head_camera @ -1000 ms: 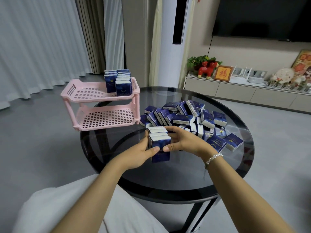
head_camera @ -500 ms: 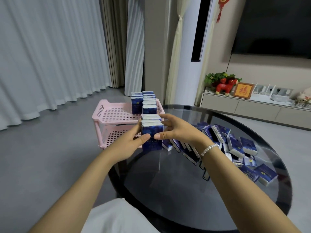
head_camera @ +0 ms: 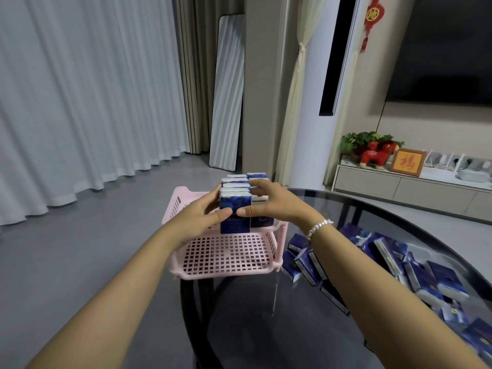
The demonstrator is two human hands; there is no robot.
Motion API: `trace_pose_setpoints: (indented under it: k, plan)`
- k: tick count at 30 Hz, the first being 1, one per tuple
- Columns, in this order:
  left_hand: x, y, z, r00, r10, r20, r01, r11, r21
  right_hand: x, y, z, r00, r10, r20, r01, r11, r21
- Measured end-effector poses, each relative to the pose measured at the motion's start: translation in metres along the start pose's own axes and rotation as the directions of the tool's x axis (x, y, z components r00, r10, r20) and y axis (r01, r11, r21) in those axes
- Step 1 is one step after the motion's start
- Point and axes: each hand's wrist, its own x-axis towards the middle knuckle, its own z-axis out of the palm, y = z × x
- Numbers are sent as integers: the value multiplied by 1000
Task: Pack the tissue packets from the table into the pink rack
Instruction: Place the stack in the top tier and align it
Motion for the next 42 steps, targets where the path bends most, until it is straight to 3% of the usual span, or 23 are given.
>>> trace_pose_setpoints:
  k: [6,12,23,28,36,39,42]
  plan:
    - [31,-21,-7,995,-101,22,102,994,-43,36,20,1,995,76,-59,-88,964,-249]
    - [43,-37,3,991,-133,-1,132,985,114,45,31,6,993,76,-88,-107,894,-436]
    - [38,-37,23,980,-175,-96,198,917,346,37,29,6,999,18,-47,-36,909,-415]
    - [38,-33,26,974,-208,-90,226,869,441,32,34,14,999,-46,27,52,745,-665]
    - [28,-25,38,963,-237,-126,268,866,423,24,34,14,997,-73,19,67,725,-685]
    - [20,-20,46,953,-234,-191,289,893,346,15,34,12,995,-97,-17,67,789,-610]
    - [13,-16,52,953,-137,-269,220,927,305,0,35,10,985,-139,-105,65,852,-519]
